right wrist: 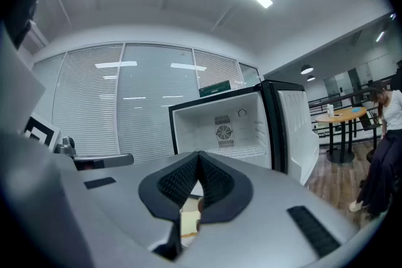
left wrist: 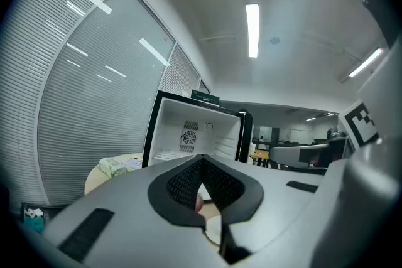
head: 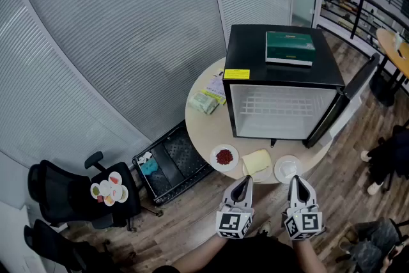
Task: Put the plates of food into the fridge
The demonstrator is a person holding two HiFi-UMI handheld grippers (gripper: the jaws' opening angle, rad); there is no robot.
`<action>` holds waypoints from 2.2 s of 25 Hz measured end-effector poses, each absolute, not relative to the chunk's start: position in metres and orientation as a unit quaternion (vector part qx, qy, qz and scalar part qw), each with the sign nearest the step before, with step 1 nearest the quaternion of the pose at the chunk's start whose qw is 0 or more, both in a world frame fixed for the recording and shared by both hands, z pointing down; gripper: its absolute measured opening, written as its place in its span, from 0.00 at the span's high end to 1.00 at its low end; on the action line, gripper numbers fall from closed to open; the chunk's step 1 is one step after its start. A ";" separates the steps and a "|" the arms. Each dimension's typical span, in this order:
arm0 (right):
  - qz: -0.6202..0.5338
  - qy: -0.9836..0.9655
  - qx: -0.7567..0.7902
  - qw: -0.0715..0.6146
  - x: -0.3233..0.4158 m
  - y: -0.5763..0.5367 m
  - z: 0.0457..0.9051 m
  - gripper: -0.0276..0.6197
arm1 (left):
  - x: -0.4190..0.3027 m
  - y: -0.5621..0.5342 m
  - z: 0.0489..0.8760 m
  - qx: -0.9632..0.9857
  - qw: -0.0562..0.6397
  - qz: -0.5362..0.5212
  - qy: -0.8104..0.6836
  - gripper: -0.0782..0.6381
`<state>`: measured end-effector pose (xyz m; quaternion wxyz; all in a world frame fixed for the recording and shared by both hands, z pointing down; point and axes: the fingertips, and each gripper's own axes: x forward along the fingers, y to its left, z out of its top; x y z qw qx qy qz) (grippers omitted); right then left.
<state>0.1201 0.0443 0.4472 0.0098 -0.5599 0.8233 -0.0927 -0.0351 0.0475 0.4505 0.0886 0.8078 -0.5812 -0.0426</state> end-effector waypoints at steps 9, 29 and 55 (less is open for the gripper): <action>-0.152 0.820 -0.549 0.057 0.129 0.049 0.450 0.95 | -0.035 0.048 0.450 0.805 0.091 -0.046 -0.584 0.89; -0.492 0.663 -0.513 0.233 0.212 0.031 0.632 0.95 | 0.008 0.008 0.500 0.805 0.125 -0.047 -0.577 0.89; -0.603 0.556 -0.488 0.299 0.207 -0.003 0.796 0.80 | -0.002 -0.044 0.560 0.818 0.187 -0.022 -0.543 0.89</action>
